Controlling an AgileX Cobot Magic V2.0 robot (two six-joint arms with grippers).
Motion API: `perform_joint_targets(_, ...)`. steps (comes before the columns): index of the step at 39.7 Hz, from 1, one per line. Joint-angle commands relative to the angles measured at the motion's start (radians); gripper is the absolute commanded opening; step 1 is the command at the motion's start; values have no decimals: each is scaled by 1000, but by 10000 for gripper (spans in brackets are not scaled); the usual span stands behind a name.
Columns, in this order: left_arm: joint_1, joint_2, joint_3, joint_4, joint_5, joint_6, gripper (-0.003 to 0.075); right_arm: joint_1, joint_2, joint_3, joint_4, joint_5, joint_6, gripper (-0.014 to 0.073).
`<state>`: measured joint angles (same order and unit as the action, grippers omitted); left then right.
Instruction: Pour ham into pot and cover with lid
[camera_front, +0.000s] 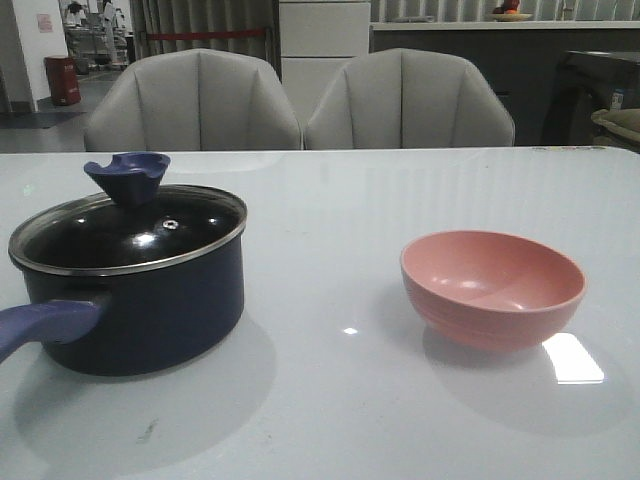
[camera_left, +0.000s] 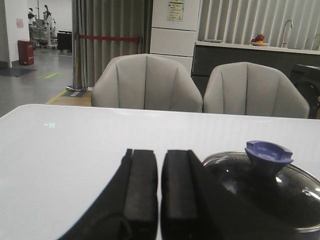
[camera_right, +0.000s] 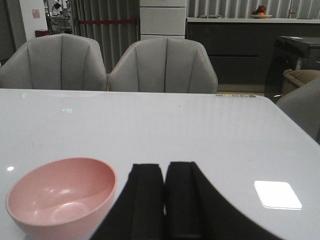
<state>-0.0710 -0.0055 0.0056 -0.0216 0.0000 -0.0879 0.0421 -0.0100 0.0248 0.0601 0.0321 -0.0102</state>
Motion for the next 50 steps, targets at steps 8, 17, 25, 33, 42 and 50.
perform_joint_targets(8, 1, -20, 32, -8, -80, -7, 122, -6, -13, 12, -30, -88, 10, 149)
perform_joint_targets(17, 1, -20, 32, -8, -80, -7, 122, -6, -13, 12, -32, -88, 10, 149)
perform_joint_targets(25, 1, -20, 32, -8, -80, -7, 122, -6, -13, 12, -32, -87, 10, 149)
perform_joint_targets(33, 1, -20, 32, -8, -80, -7, 122, -6, -13, 12, -32, -87, 10, 149)
perform_joint_targets(42, 1, -20, 32, -8, -80, -7, 122, -6, -19, 12, -32, -87, 10, 149)
perform_joint_targets(50, 1, -20, 32, -8, -80, -7, 122, -6, -19, 12, -32, -87, 10, 149)
